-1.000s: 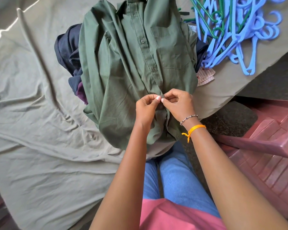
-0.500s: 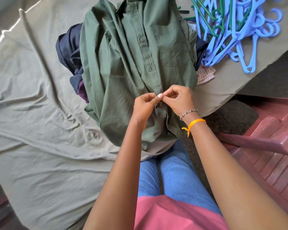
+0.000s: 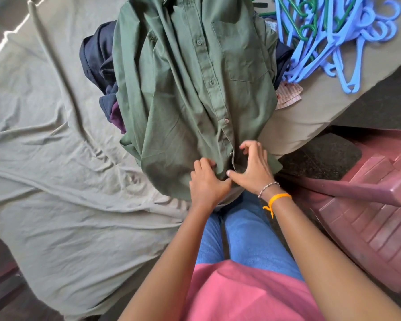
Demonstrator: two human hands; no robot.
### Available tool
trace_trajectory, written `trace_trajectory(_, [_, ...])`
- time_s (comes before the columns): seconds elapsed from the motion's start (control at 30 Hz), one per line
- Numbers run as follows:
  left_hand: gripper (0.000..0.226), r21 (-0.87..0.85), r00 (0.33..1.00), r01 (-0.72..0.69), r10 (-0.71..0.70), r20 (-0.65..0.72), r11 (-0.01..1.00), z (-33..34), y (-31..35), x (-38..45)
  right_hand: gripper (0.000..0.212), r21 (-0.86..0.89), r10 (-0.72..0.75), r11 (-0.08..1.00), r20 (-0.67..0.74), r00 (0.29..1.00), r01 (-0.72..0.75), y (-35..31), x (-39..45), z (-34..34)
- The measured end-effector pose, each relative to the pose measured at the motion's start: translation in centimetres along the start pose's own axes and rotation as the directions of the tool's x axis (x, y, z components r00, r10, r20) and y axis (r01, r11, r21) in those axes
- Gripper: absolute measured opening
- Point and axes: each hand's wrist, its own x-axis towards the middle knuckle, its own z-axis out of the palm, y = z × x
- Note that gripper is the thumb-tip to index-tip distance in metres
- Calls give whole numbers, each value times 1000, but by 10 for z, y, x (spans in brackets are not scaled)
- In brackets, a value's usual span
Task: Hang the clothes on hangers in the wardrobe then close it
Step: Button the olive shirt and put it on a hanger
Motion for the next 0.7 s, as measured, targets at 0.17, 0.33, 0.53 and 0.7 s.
trace_trajectory(0.17, [2,-150,979,-131,105,-172,980,-3,-7,6,20,232,130,968,-159,979,-91,4,5,4])
trace_trajectory(0.33, [13,-440,994,-108,82,-76,892,-17,-9,-20,16,355,175,927,-123,977,-122,7,0,-20])
trace_trajectory(0.53, [62,-418,963,-271,245,-115,867,-27,-7,-42,18,409,127,908,-73,989,-87,-4,-19,-26])
trace_trajectory(0.7, [77,-298,951,-298,307,-18,907,-22,0,-36,22,259,70,966,-159,985,-26,-13,-14,-20])
